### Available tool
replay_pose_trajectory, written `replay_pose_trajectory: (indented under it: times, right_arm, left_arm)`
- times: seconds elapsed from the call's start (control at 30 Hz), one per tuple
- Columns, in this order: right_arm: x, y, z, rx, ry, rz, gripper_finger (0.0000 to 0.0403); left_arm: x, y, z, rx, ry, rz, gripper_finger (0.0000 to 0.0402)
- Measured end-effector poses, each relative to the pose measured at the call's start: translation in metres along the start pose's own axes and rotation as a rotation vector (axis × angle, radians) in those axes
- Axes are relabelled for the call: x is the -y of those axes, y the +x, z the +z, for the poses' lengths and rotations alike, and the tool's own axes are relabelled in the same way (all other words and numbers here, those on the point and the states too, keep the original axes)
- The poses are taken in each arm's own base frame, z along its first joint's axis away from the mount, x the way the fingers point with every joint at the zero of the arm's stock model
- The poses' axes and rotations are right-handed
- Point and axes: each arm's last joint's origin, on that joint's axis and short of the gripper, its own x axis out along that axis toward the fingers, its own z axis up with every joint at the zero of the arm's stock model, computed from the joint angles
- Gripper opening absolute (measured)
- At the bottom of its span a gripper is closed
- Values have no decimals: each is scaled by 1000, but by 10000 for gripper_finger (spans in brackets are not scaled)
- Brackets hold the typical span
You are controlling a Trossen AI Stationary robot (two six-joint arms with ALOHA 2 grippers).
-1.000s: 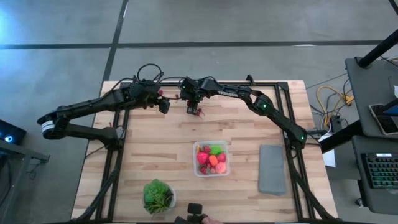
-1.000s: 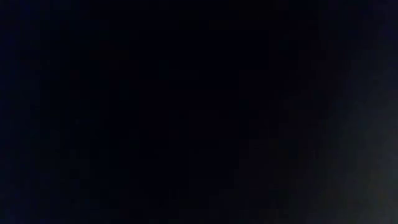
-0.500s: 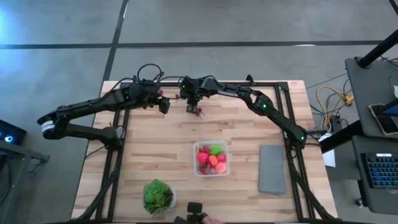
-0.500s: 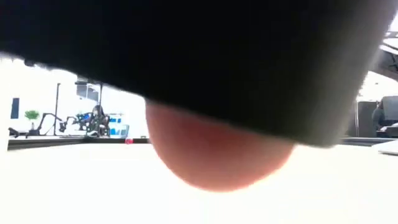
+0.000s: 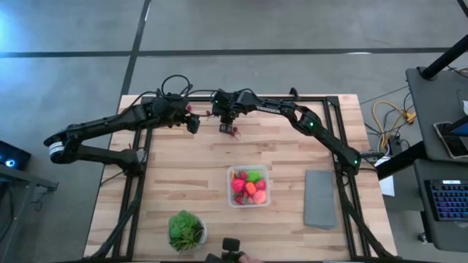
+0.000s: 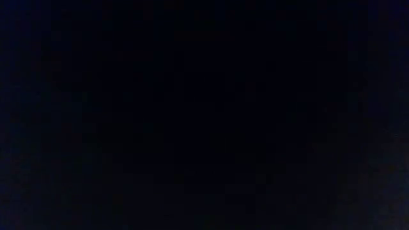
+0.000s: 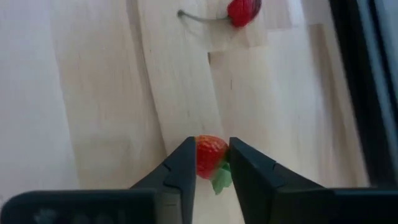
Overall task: Pick and placing Produce into tupperware
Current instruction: Put the red strawberry into the transparent bin
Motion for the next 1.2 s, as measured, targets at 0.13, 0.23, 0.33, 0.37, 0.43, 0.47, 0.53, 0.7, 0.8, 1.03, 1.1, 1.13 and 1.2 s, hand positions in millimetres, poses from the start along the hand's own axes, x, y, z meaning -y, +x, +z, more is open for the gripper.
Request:
replay_pose_trajectory:
  times: [0.13, 0.23, 0.33, 0.37, 0.43, 0.47, 0.53, 0.7, 0.8, 1.03, 1.1, 1.13, 1.2]
  right_arm:
    - [-1, 1, -2, -9, 14, 9, 131]
    - [-1, 2, -2, -9, 14, 6, 155]
    - [0, 2, -2, -9, 14, 1, 166]
    - [0, 2, -2, -9, 14, 1, 167]
    - [0, 2, -2, -11, 18, 1, 166]
    - [-1, 2, -2, -14, 27, 2, 165]
    - [-1, 2, -4, -37, 57, 7, 163]
    - [-1, 0, -7, -80, 89, -3, 169]
    - [-1, -1, -7, -85, 85, -1, 176]
    - [-2, -1, -9, -106, 71, -4, 180]
    - [-2, -1, -9, -106, 65, -5, 178]
    - [-2, -1, -9, -103, 66, -5, 175]
    - [-1, -1, -8, -94, 65, -8, 168]
  left_arm:
    - [0, 0, 0, 0, 0, 0, 235]
    - [0, 0, 0, 0, 0, 0, 235]
    - [0, 0, 0, 0, 0, 0, 235]
    - [0, 0, 0, 0, 0, 0, 235]
    - [0, 0, 0, 0, 0, 0, 235]
    - [0, 0, 0, 0, 0, 0, 235]
    - [0, 0, 0, 0, 0, 0, 235]
    - [0, 0, 0, 0, 0, 0, 235]
    - [0, 0, 0, 0, 0, 0, 235]
    - [0, 0, 0, 3, 5, 3, 235]
    - [0, 0, 0, 3, 5, 4, 235]
    - [0, 0, 0, 3, 5, 4, 235]
    - [0, 0, 0, 3, 5, 4, 235]
